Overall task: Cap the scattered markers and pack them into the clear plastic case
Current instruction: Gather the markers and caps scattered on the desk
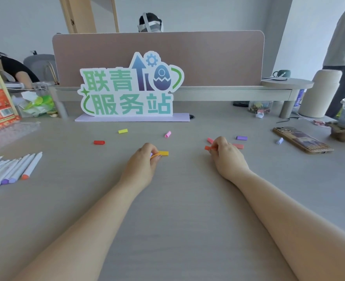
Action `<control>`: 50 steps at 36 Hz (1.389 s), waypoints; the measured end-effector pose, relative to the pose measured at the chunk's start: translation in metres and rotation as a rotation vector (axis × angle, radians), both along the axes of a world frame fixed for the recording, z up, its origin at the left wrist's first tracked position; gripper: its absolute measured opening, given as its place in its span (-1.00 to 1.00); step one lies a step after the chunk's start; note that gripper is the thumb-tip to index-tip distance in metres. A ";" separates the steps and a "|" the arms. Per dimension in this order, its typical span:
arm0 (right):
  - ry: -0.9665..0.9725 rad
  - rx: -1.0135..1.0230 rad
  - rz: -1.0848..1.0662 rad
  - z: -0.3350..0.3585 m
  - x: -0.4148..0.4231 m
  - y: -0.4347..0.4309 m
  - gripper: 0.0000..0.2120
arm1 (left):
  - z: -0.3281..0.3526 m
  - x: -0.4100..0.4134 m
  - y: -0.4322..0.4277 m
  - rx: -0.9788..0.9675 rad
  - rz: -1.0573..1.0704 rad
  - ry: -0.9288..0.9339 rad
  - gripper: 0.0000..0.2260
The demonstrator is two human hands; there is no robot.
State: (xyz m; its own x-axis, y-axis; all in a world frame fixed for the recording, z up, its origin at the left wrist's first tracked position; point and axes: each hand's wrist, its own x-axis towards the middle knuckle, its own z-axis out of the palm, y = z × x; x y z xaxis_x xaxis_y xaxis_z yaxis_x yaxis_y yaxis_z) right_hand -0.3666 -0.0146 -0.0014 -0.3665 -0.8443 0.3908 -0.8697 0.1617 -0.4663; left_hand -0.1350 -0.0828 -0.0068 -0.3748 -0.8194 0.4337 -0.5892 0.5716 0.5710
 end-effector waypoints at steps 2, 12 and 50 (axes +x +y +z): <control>0.003 0.004 0.013 -0.001 0.000 0.000 -0.78 | 0.000 0.000 -0.001 -0.001 -0.012 -0.019 -0.83; -0.088 0.008 0.014 0.005 -0.012 -0.002 -0.78 | 0.009 -0.009 -0.019 0.033 0.045 -0.134 -0.88; 0.099 0.085 -0.205 0.006 -0.048 -0.005 -0.86 | 0.001 -0.015 -0.036 0.055 0.034 -0.103 -0.85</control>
